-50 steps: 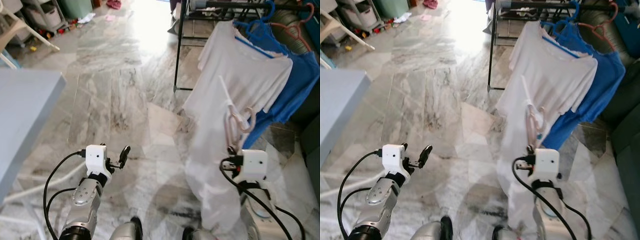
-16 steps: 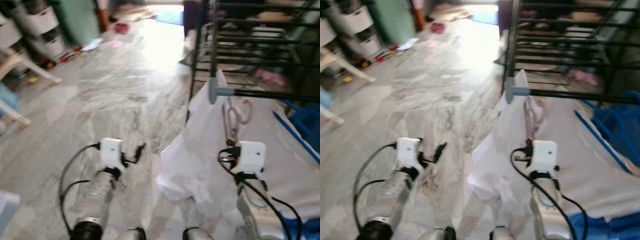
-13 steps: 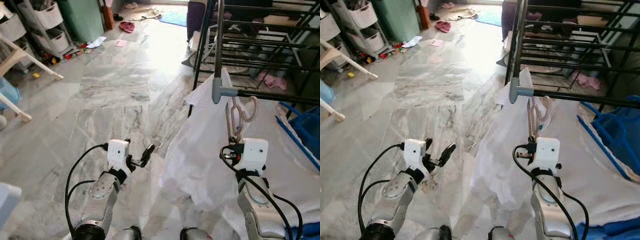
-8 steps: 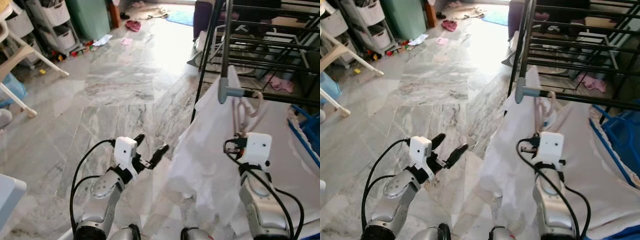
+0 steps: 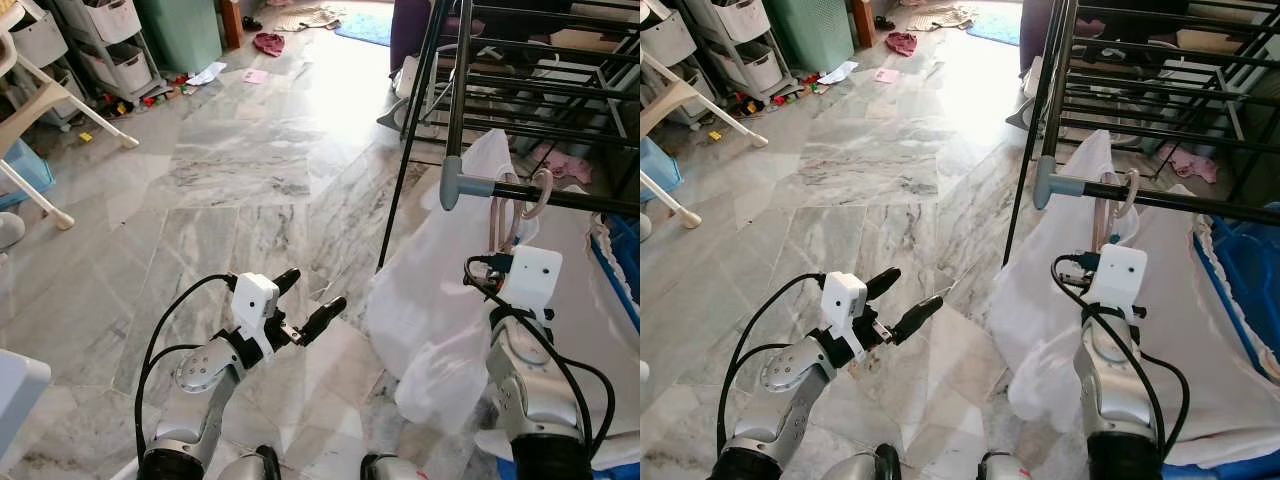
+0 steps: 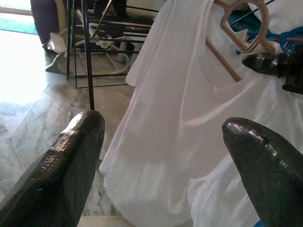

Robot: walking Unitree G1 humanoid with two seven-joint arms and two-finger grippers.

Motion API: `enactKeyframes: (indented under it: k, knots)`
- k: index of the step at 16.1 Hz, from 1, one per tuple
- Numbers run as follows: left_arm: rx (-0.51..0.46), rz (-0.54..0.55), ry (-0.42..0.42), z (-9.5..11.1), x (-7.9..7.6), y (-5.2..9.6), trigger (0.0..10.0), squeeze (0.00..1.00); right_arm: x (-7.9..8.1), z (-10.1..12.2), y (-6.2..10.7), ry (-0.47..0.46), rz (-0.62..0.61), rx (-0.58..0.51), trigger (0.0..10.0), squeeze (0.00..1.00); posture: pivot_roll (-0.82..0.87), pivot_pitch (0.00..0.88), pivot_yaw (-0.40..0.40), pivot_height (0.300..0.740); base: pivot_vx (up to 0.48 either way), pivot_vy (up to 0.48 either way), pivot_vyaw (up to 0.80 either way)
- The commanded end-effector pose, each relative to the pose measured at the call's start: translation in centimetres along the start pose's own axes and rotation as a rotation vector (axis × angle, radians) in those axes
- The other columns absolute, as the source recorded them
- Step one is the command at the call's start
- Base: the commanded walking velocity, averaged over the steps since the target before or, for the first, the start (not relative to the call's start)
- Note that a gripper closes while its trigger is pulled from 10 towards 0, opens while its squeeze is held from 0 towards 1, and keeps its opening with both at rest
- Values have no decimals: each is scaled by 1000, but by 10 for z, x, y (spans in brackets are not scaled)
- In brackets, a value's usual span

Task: Hang hanger

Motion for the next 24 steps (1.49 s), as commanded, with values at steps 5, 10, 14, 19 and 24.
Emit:
enactKeyframes:
  k: [5,10,14,19,24]
  knots:
    - [21,-27,-14,-4,-4,2,10000,0,-7,-13,-9,-72,-39,109,10000,0,-139,206,21,740,0,0,0]
    - [25,-27,-21,-6,-6,2,10000,0,6,-44,-1,-67,24,253,10000,0,-137,209,22,740,0,0,0]
    - [29,-31,-28,-7,-6,1,10000,0,14,-30,-9,-7,34,221,10000,0,-139,207,26,740,0,0,0]
    - [24,-24,-43,-3,-6,-1,10000,0,46,-3,-15,60,107,146,10000,0,-133,206,24,740,0,0,0]
    - [21,-25,-47,-1,-7,-2,10000,0,39,-31,2,40,83,237,10000,0,-137,203,22,740,0,0,0]
Point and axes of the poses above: a point about 5 cm out from each wrist's last joint towards the gripper, its own y axis pointing back from the gripper into the wrist, its own z axis along the axis of the wrist's last joint, x = y × z, the point moved 6 cm from there along -y, pointing out of the wrist towards the gripper, and after that the axes turned 10 degrees about -y, right-handed, at the moved point
